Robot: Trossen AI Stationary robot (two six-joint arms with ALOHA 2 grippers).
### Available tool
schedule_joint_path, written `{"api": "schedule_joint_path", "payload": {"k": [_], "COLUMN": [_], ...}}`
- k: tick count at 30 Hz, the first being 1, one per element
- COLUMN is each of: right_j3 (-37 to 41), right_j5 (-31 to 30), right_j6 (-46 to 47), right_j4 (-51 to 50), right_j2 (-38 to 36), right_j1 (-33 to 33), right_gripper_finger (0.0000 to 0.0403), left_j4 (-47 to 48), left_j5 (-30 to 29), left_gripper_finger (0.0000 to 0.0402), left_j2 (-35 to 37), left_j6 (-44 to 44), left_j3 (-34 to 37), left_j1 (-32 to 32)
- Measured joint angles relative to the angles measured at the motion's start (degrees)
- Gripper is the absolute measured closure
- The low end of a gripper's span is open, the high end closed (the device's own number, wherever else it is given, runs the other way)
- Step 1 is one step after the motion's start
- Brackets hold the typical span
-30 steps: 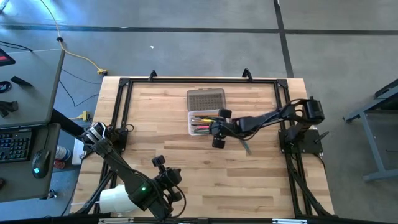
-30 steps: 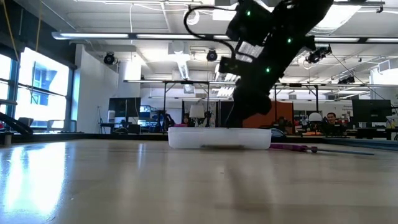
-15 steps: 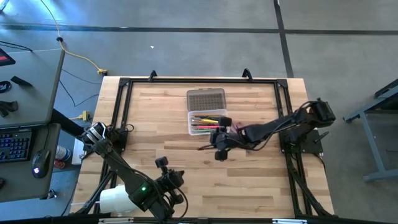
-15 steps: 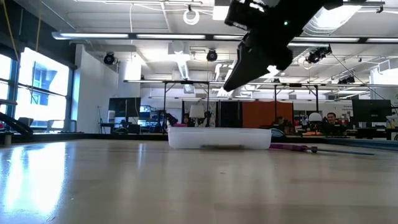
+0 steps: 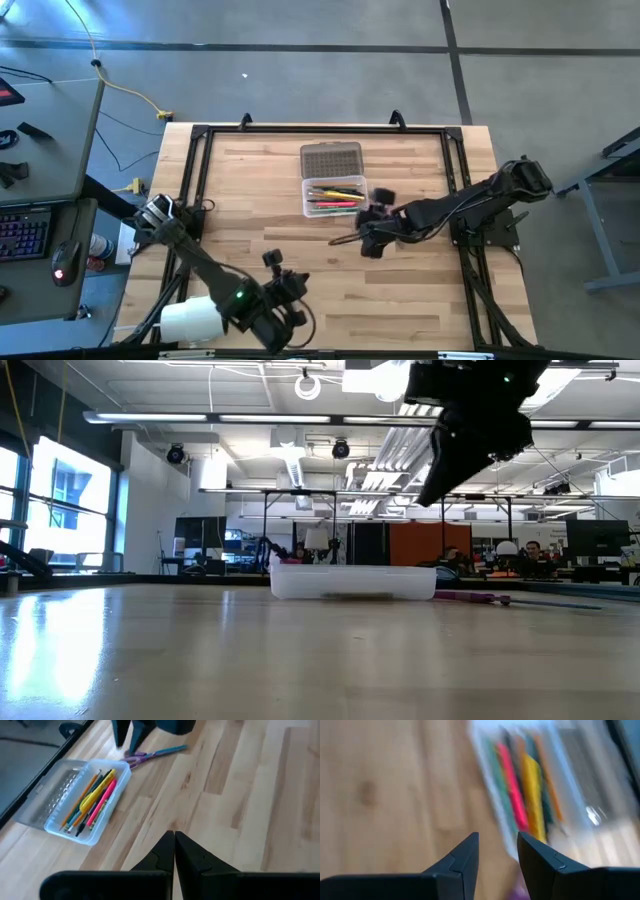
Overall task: Pick & place school supplies into a supply box
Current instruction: Put the violet scissors into the black supply box
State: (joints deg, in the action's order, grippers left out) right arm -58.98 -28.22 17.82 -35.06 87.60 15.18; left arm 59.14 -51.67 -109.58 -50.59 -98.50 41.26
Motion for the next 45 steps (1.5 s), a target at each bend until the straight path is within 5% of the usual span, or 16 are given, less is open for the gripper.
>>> {"api": "schedule_joint_path", "payload": {"k": [10, 18, 29, 45], "right_j3": [2.3, 9.9, 18.2, 20.6], "right_j5": [-2.6, 1.8, 6.9, 17.5], "right_j6": [23.2, 18.7, 5.2, 21.7], "right_j4": [-23.1, -15.6, 9.0, -7.1], "right_j2": [-0.8, -0.7, -0.7, -0.9], "right_j1": [0.0, -0.2, -3.5, -2.9], "right_gripper_finger": [0.0284, 0.0284, 0.0284, 0.0284], "left_j4": [-1.1, -2.4, -2.6, -2.7], "left_j5": [11.2, 16.8, 17.0, 16.8], "left_gripper_finger": [0.0355, 0.0355, 0.0355, 0.0355], "left_j2": [0.0, 0.0, 0.0, 0.0], "left_j6": [0.1, 6.2, 11.9, 15.0], "left_j3": [0.0, 0.0, 0.0, 0.0], "left_j1": [-7.1, -10.1, -10.3, -10.3]}}
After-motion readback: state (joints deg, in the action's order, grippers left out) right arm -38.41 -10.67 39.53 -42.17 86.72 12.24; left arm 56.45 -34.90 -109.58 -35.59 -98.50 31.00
